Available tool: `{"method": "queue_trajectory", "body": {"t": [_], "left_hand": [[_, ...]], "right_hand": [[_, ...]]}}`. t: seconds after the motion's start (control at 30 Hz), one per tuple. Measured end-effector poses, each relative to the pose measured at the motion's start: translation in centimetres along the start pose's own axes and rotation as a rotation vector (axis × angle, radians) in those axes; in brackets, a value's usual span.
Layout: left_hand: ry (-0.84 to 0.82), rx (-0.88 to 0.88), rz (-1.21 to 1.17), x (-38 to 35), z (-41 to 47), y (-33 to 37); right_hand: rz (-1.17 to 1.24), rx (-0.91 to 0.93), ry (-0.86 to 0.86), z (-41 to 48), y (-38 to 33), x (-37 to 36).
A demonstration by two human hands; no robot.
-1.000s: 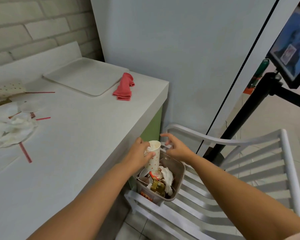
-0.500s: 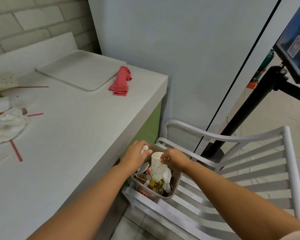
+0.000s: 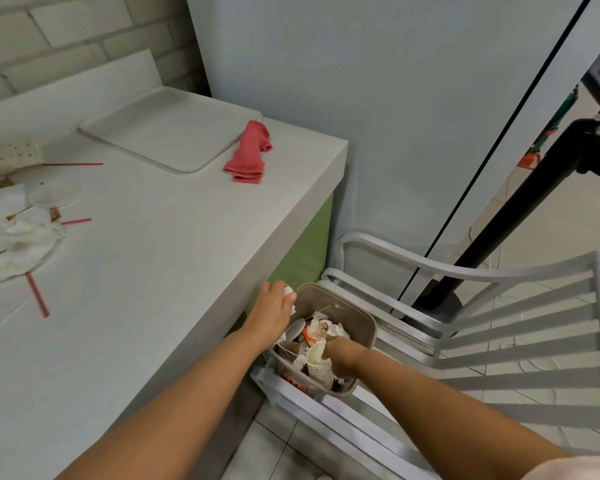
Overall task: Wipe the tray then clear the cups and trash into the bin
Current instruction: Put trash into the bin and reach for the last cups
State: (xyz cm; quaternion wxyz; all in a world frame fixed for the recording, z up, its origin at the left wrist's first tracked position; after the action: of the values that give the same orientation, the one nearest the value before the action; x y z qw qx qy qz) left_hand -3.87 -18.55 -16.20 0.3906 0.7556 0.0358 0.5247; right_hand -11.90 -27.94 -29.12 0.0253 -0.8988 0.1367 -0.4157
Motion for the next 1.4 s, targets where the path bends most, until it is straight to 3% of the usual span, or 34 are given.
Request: {"method": "queue_trajectory", "body": {"t": [0.07, 0.17, 0.23, 0.27, 0.47, 0.63, 0.83, 1.17, 1.27, 1.4], "left_hand": [[-0.026, 0.040, -0.014, -0.6, 0.1, -0.5], [-0.037, 0.143, -0.091, -1.7, 0.4, -1.8], [-0.025, 0.225, -0.204, -2.5, 0.9, -2.8], [-0.023, 0.265, -0.276, -3.0, 1.1, -3.0], [-0.076, 0.453, -0.719, -4.7, 0.6, -2.2], [-0.057, 0.393, -0.545, -3.2, 0.7, -2.7], [0.027, 0.282, -0.294, -0.1, 0.8, -2.5], [0.250, -0.223, -0.428, 8.0, -2.8, 4.9], [0.275, -0.294, -0.439, 10.7, -4.1, 5.6], [0.411, -0.281, -0.432, 15.6, -6.1, 3.7]], "right_hand": [[0.100, 0.050, 0.080, 0.1, -0.5, 2.9], [0.537, 0.187, 0.237, -1.3, -2.0, 8.6], [0.886, 0.283, 0.147, -2.2, -3.2, 10.1], [0.938, 0.309, 0.112, -2.4, -3.7, 10.4], [0.665, 0.264, 0.288, -2.1, -4.2, 11.3], [0.665, 0.072, 0.414, -0.4, -2.5, 10.9], [0.552, 0.009, 0.092, 0.0, -3.1, 7.9], [0.297, 0.018, -0.016, -2.1, -7.6, 12.9], [0.162, 0.064, -0.091, -4.8, -10.3, 15.3], [0.177, 0.157, -0.124, -8.5, -14.8, 18.8]]}}
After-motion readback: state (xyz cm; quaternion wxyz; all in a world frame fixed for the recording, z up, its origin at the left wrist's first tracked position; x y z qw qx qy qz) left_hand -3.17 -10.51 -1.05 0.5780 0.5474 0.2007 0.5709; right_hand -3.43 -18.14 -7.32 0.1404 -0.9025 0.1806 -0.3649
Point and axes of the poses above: each hand's wrist, its own z-axis towards the middle knuckle, its own x-axis out of the back of the hand, y = z × x, the point moved 9 cm from there along z, towards the middle knuckle, and after that the axes turned 8 degrees about -x, right-handed, at the moved point
